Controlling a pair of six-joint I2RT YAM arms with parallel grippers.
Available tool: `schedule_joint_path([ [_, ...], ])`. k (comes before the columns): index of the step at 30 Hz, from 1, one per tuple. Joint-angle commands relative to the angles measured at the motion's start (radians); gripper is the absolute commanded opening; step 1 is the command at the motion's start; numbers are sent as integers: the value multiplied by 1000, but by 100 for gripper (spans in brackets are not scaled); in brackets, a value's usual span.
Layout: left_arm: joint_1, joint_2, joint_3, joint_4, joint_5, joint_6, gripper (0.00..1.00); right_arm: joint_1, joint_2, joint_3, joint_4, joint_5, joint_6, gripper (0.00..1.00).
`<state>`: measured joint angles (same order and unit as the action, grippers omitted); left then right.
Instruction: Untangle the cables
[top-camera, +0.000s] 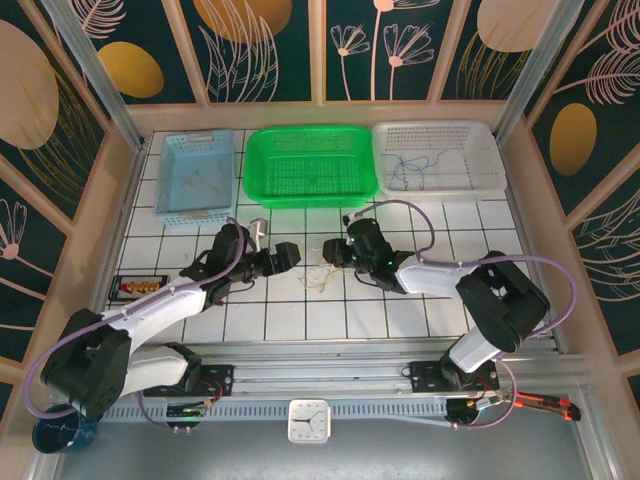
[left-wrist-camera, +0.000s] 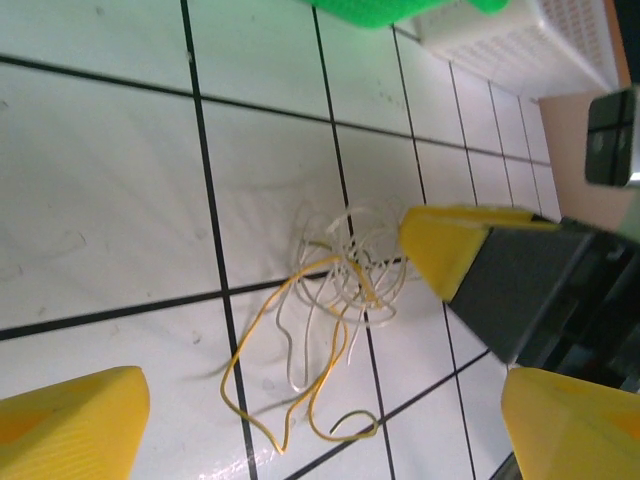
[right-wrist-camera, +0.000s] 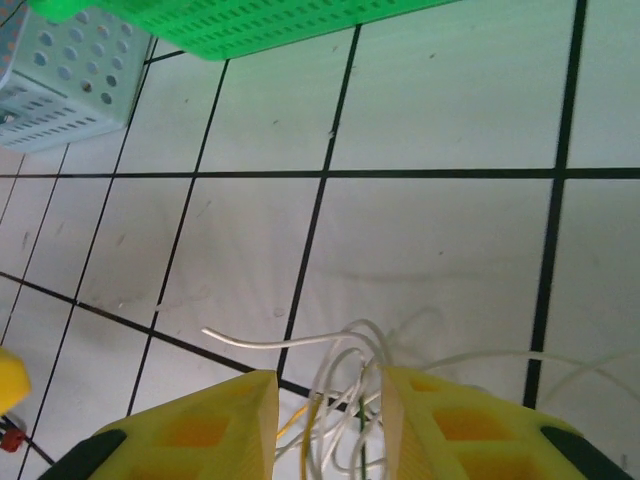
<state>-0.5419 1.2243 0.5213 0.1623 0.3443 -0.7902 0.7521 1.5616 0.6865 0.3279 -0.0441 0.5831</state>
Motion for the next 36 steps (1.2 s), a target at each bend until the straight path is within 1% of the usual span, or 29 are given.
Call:
schedule_joint_path([
  [1, -1, 28, -18, 35, 69, 5, 88, -8, -11, -9, 26, 19, 15, 34],
  [6, -44, 71, -14, 25, 39, 14, 79, -6, -15, -5, 30, 5, 24, 33],
  [11, -124, 110, 9, -46, -73, 59, 72, -2, -45, -7, 31, 1, 30, 34],
  [16, -133, 86, -12, -76, -155, 54, 67, 12, -97, -2, 9, 0, 27, 34],
  [22, -134, 97, -27, -48, -157, 28, 56, 57, -130, 13, -9, -3, 27, 34],
  [29, -148, 141, -4, -32, -140, 24, 47, 104, -87, 8, 61, -36, 74, 34],
  [36, -178, 170, 1, -11, -146, 3, 45, 116, -34, -8, 112, -20, 93, 34],
])
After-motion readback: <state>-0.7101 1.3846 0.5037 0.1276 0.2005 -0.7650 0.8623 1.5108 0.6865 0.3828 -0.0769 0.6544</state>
